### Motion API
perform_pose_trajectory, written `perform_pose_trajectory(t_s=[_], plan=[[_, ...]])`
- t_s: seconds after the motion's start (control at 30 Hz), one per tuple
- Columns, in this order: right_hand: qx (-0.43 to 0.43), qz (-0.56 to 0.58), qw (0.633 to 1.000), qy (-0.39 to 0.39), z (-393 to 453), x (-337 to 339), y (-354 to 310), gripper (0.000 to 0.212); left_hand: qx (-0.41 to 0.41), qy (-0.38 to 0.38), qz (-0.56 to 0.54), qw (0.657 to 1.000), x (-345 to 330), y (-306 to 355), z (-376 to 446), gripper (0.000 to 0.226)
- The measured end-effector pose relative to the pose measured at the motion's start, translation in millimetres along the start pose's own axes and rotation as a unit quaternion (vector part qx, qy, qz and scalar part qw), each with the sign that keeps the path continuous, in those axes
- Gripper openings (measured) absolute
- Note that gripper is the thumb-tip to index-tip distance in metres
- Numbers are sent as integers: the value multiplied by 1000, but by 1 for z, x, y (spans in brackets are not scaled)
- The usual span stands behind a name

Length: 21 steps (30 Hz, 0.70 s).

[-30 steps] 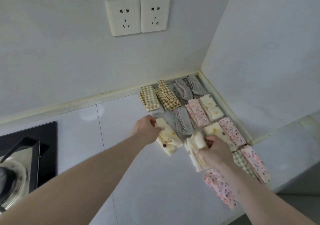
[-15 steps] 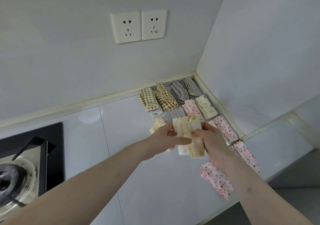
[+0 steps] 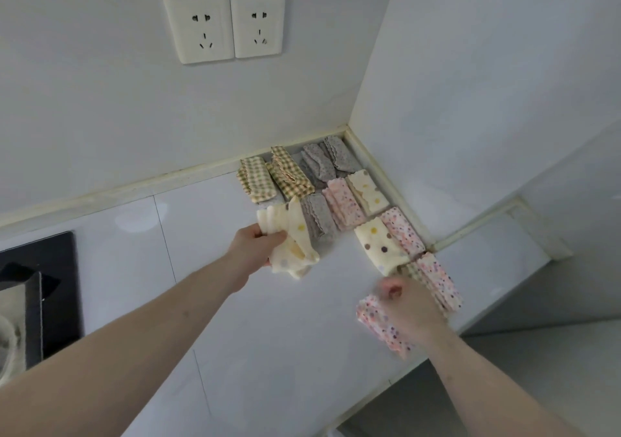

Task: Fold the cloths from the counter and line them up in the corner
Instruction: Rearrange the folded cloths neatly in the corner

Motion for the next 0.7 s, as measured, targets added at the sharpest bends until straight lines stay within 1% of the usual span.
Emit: perform_pose_trajectory(t_s=[0.07,0.2,0.3,0.33,0.43,0.5,0.57,0.63,0.7], plan=[[-36,-5,999,-21,-12,-10,16,7,22,28,16,999,2,-3,11,29],[-45,-10,999,-24,-22,-18,17,7,74,78,50,993,2,-15,24,28],[-55,66,994,-64,-9,-16,7,16,75,90,65,991,0,-15,23,28],[-50,96,992,-65,0,-12,0,16,67,97,59,991,0,-13,22,26],[-46,199,979,-7,37,7,-25,8,42,127,-13,991,0,-5,16,21],[-34,254,966,24,66,20,-45,9,31,124,-69,989,-6,-5,15,17],[-10,287,957,37,94,29,-67,22,43,108,-108,987,-17,-6,16,18],[12,277,960,47,116,34,-87,36,76,106,-109,985,-27,-12,22,18],[31,258,964,59,134,35,-105,41,103,124,-89,983,-32,-19,28,22]])
Point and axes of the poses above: each hand's wrist, its own z-axis towards the middle knuckle, its own x-axis out of the back of the hand, y = z × x, the point moved 4 cm from there along z, towards the middle knuckle, and after that the axes turned 8 degrees about x, right-handed, at the moved point
